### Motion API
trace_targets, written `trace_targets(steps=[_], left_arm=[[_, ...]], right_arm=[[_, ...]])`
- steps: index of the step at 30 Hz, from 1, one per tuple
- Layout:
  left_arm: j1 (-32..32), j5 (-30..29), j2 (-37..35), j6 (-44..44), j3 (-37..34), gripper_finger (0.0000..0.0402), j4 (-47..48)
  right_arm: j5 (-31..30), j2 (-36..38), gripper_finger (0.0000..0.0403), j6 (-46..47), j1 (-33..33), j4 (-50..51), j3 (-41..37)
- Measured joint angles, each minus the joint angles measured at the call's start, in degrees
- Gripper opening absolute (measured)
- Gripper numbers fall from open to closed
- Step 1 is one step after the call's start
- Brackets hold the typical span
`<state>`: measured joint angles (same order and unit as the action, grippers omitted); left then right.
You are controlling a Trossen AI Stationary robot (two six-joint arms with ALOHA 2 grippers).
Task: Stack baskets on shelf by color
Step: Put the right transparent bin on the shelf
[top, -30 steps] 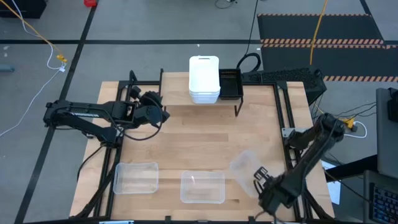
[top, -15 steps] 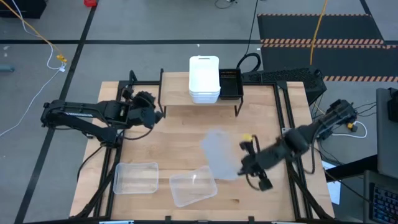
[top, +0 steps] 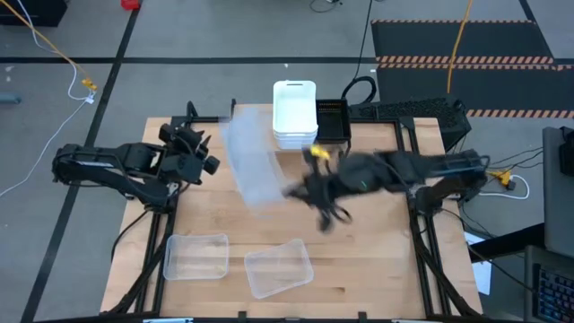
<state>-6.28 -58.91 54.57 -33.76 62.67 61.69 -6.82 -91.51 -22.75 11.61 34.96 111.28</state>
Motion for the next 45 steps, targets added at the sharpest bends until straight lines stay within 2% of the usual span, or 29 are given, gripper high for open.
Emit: trace_targets(steps=[2,7,13,16,22,30,38,45], left_arm=[[-0.3,-0.6,0.1,-0.4,-0.3,0.0106,0.2],[0.0,-1.5,0.3,-1.1,-2.5,0.0106,0.4],[0.1,-1.6,0.1,-1.5,-2.7,0.0106,1.3],[0.4,-2.2,0.1,-1.4,-2.7,0.0106,1.2],[1.0,-2.7,0.1,-1.1,-2.7,0.0106,1.2],[1.0,-2.4,0.1,-1.0,-2.7,0.0106,1.4],[1.0,-2.2,0.1,-1.5,-2.7,0.0106,1.4],[1.0,-1.1,0.1,-2.2,-2.7,0.0106,1.4]], right_arm=[[-2.5,-2.7,0.0000,-1.6,-3.3,-5.2,2.1],[-2.0,-8.7,0.0000,-2.4,-12.5,-14.1,4.5],[0.0,-15.5,0.0000,1.1,-22.6,-13.5,4.8],[3.5,-18.6,0.0000,2.9,-25.3,-12.5,4.8],[4.2,-21.7,0.0000,0.3,-26.3,-10.4,4.8],[4.3,-21.7,0.0000,0.7,-25.8,-6.5,4.8],[5.6,-21.6,0.0001,2.5,-25.9,-7.3,1.6],[5.6,-21.5,0.0026,3.9,-25.8,-8.2,0.0]])
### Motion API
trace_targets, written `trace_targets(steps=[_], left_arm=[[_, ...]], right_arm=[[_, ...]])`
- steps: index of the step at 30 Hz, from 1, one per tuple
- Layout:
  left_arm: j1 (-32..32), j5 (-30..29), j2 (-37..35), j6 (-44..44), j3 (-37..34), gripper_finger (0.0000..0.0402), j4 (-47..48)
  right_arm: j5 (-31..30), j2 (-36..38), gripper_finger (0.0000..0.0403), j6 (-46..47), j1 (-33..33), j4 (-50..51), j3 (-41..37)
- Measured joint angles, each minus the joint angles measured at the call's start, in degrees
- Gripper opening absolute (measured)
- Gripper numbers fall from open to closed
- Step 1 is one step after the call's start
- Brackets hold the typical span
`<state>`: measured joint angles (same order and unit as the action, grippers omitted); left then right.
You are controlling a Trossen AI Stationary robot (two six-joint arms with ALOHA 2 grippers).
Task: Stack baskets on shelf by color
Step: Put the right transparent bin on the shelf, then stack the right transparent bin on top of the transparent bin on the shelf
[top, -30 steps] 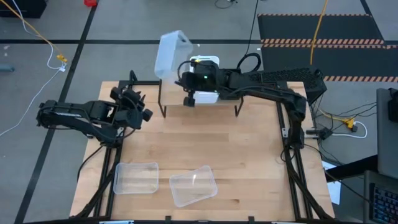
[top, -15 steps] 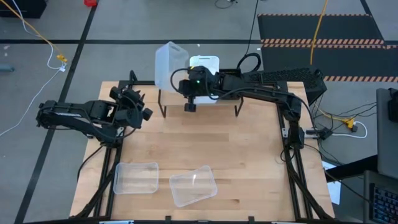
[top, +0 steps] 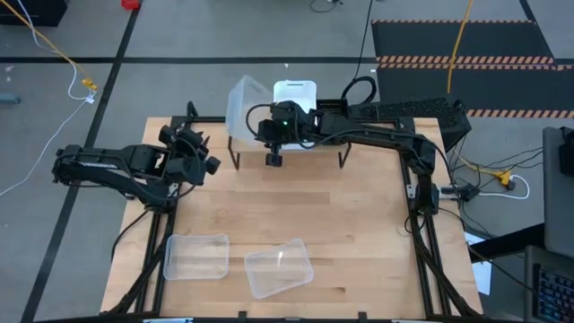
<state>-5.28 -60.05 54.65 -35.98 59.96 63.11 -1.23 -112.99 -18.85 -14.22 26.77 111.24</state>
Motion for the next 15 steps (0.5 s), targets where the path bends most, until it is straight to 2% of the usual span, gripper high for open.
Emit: trace_targets(steps=[9,15], left_arm=[[0.0,0.0,0.0,-0.1,0.0,0.0106,0.0],[0.0,0.0,0.0,-0.1,0.0,0.0106,0.0]], right_arm=[[-3.3,0.0,0.0087,-0.1,0.0,-0.8,-0.1],[-3.6,0.0,0.0109,0.1,0.3,-0.7,-0.2]])
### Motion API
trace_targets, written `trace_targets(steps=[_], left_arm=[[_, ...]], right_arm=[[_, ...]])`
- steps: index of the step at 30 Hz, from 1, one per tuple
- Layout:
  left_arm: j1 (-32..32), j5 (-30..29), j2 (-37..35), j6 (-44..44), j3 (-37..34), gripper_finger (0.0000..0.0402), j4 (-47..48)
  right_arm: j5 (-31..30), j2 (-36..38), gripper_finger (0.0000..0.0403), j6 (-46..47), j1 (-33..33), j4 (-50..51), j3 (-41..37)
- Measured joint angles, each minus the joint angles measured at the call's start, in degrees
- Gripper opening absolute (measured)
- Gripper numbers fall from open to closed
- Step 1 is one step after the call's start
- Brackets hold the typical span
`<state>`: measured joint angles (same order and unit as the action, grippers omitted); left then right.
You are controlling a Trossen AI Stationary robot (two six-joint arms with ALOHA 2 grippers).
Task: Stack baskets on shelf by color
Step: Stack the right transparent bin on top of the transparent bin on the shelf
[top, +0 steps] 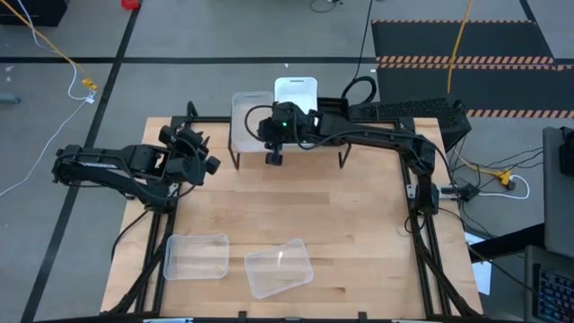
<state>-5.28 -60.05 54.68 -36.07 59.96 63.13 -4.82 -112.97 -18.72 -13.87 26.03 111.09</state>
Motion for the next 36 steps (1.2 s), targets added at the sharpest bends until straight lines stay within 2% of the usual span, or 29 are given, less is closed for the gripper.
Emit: trace_targets(steps=[8,12,16,18,20,24,29,31,36], left_arm=[[0.0,0.0,0.0,0.2,0.0,0.0106,0.3],[-0.2,0.7,0.0,-0.2,0.0,0.0106,2.2],[-0.5,0.8,0.0,-1.2,0.0,0.0106,3.7],[-0.5,0.8,0.0,-1.2,0.0,0.0106,3.6],[-0.5,0.6,0.0,-1.6,0.0,0.0106,3.6],[-0.5,0.6,0.0,-2.1,0.0,0.0106,2.7],[-0.5,0.7,0.1,-1.5,0.0,0.0106,0.6],[-0.5,1.1,0.1,-0.4,0.0,0.0106,-0.4],[-0.5,1.1,0.1,-0.2,0.0,0.0106,-0.4]], right_arm=[[2.1,1.6,0.0112,-11.5,5.2,2.1,-0.1],[11.6,3.9,0.0112,-13.5,8.9,15.7,0.0],[24.7,4.2,0.0112,-15.5,12.6,30.8,-0.1],[29.9,4.5,0.0112,-18.6,14.7,35.0,-1.4],[31.7,4.6,0.0112,-21.7,17.2,36.3,-4.3],[29.3,4.9,0.0112,-30.6,22.3,33.5,-12.0],[19.5,5.1,0.0112,-36.4,27.9,22.9,-21.1],[17.4,5.1,0.0112,-38.7,29.2,18.7,-24.3],[9.1,5.1,0.0112,-43.8,32.4,11.7,-28.3]])
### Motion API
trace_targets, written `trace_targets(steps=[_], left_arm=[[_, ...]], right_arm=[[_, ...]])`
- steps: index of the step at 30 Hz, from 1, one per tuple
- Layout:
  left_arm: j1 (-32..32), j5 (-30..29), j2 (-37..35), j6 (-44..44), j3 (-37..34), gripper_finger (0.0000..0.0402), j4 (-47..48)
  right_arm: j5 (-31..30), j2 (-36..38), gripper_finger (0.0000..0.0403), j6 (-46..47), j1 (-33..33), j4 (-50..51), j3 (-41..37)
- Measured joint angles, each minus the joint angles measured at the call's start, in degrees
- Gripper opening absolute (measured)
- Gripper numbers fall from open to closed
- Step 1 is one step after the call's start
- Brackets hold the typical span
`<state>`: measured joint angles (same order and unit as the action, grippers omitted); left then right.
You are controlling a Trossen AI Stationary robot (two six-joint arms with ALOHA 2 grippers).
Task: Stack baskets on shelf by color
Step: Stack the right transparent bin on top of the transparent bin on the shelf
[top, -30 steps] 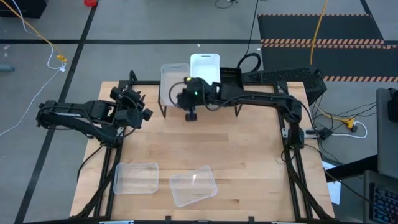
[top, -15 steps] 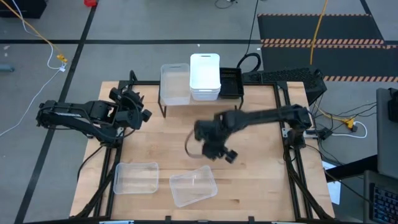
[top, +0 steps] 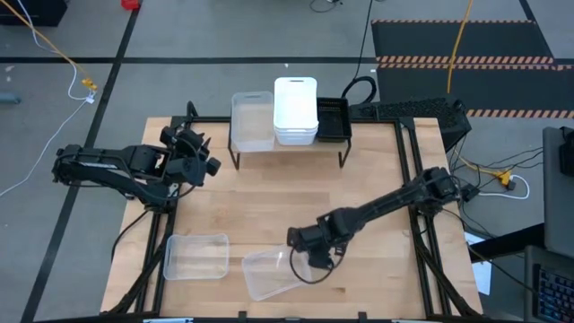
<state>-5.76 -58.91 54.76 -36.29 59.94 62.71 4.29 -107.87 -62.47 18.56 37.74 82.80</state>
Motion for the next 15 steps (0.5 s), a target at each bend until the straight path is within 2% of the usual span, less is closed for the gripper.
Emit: trace_targets(steps=[8,15], left_arm=[[0.0,0.0,0.0,0.1,0.0,0.0106,0.0],[0.0,0.3,0.0,0.1,0.0,0.0106,0.0]], right_arm=[[-13.4,1.9,0.0112,-5.4,2.5,0.4,-0.6],[-12.8,5.0,0.0112,-11.3,3.8,-1.2,-0.6]])
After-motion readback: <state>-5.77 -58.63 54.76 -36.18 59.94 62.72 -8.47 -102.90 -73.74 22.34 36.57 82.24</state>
